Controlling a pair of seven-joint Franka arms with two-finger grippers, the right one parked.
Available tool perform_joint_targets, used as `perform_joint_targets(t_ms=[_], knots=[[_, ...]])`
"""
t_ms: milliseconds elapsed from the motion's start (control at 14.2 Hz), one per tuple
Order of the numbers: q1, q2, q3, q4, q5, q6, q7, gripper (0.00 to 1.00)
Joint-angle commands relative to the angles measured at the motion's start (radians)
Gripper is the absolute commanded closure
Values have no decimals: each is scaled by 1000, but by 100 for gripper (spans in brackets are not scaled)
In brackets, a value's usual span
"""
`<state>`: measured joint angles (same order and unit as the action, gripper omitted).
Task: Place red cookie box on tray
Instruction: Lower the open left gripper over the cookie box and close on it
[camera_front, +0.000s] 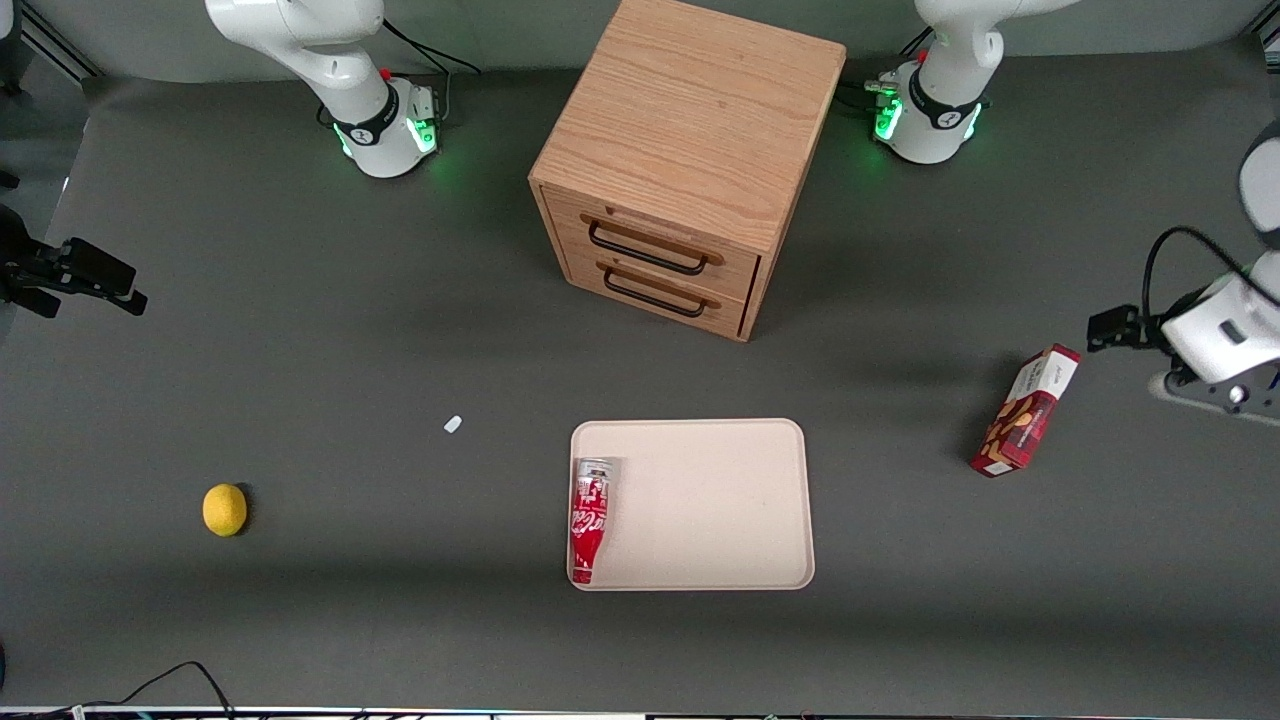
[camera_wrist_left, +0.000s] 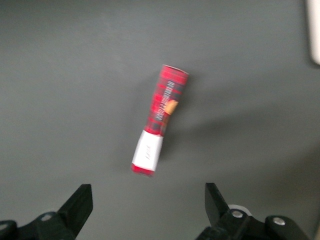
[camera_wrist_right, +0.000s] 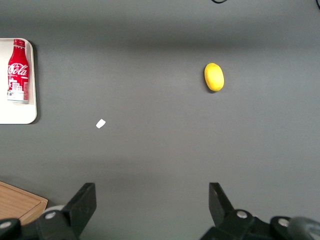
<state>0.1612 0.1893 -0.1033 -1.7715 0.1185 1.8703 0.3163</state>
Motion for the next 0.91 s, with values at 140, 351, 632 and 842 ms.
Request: perform_joint_targets(t_ms=[140, 351, 632, 842], knots=[[-2, 59, 8, -183, 36, 300, 20, 0], [-2, 104, 10, -242, 32, 429, 62, 0], [-5, 147, 24, -322, 32, 575, 113, 0], [-6, 180, 25, -333, 32, 609, 153, 0]])
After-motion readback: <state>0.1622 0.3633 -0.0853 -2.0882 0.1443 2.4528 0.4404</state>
